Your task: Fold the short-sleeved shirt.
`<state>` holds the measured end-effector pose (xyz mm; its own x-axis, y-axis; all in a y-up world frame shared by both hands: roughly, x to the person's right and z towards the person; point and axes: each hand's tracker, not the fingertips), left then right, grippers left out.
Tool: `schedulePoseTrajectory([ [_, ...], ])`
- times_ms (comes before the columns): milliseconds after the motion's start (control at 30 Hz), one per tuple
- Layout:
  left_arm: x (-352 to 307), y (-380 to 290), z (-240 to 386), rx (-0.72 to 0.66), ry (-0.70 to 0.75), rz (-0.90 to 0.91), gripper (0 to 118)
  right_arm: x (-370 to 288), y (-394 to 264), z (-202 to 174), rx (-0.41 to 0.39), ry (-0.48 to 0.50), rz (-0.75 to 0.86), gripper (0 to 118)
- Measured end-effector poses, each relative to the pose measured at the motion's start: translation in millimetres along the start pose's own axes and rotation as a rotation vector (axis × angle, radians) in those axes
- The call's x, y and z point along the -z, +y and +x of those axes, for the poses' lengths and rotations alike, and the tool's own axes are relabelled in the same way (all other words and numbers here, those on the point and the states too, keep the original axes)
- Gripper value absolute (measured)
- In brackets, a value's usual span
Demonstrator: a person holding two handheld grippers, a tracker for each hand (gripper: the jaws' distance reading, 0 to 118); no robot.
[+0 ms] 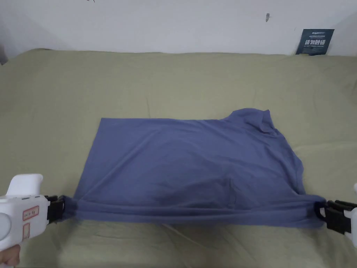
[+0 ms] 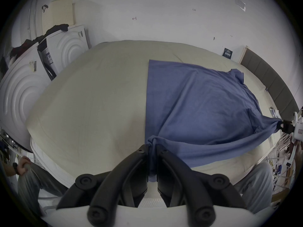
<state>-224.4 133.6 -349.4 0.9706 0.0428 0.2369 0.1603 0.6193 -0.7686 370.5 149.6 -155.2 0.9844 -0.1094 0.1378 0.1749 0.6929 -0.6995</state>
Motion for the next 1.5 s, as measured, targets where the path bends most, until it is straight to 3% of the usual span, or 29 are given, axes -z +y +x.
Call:
schedulePoseTrajectory([
  [400,67.8,102.3,13.8,-0.022,-0.001,-0.012,6,100.1,102.6,31.3,0.007,-0.050,-0.033,8],
  [600,122.3,122.3,14.8,-0.043,0.004,-0.103,7,146.2,109.4,30.2,0.076,-0.094,-0.139,10],
  [633,128.9,123.6,14.9,-0.039,0.010,-0.102,17,154.3,108.7,32.5,0.098,-0.090,-0.172,18],
  [700,131.3,118.4,17.2,-0.063,-0.001,-0.129,110,167.1,105.9,39.9,0.128,-0.105,-0.184,96],
  [733,132.9,116.1,16.4,-0.068,0.013,-0.137,118,168.0,104.3,40.6,0.126,-0.114,-0.185,113],
  [767,133.7,113.0,15.4,-0.065,0.020,-0.142,117,166.3,101.6,42.5,0.130,-0.106,-0.183,117],
  [800,131.6,106.8,10.5,-0.065,0.017,-0.020,117,160.1,97.8,43.4,0.147,-0.104,-0.173,117],
  [833,128.6,92.4,10.4,-0.064,0.042,-0.070,112,142.3,93.5,36.3,0.162,-0.106,-0.130,118],
  [900,119.9,64.3,10.3,-0.082,0.028,-0.077,114,125.8,86.2,36.0,0.185,-0.093,-0.118,118],
  [1000,84.4,83.2,-18.8,-0.087,0.021,-0.068,111,95.3,68.6,31.3,0.192,-0.088,-0.091,118],
  [1033,75.1,75.3,-22.0,-0.081,0.023,-0.046,106,85.2,61.6,27.6,0.188,-0.071,-0.067,113],
  [1067,64.7,63.8,-17.4,-0.075,0.025,-0.028,83,76.0,55.2,22.6,0.185,-0.067,-0.052,89],
  [1133,56.8,43.7,-9.6,-0.067,0.039,-0.021,0,71.2,41.8,16.9,0.126,-0.117,-0.036,1],
  [1167,52.8,32.3,-8.3,-0.077,0.017,0.013,0,68.1,35.0,10.0,0.088,-0.157,0.018,0],
  [1333,51.0,28.7,13.6,-0.063,-0.004,-0.043,0,70.4,10.3,6.2,0.124,-0.103,-0.044,0],
  [1367,54.4,31.4,16.6,-0.065,-0.006,-0.044,7,69.3,12.4,7.2,0.117,-0.098,-0.049,1],
  [1400,57.1,33.9,18.2,-0.074,-0.016,-0.047,38,69.6,10.7,7.2,0.121,-0.093,-0.051,1],
  [1433,62.6,36.9,21.6,-0.080,-0.005,-0.057,92,71.0,9.6,7.0,0.130,-0.089,-0.059,1],
  [1467,74.2,37.5,21.1,-0.089,0.020,-0.100,118,70.2,7.2,7.9,0.138,-0.095,-0.059,1],
  [1500,81.8,39.3,22.8,-0.083,0.031,-0.116,118,69.1,5.5,9.9,0.141,-0.097,-0.060,1],
])
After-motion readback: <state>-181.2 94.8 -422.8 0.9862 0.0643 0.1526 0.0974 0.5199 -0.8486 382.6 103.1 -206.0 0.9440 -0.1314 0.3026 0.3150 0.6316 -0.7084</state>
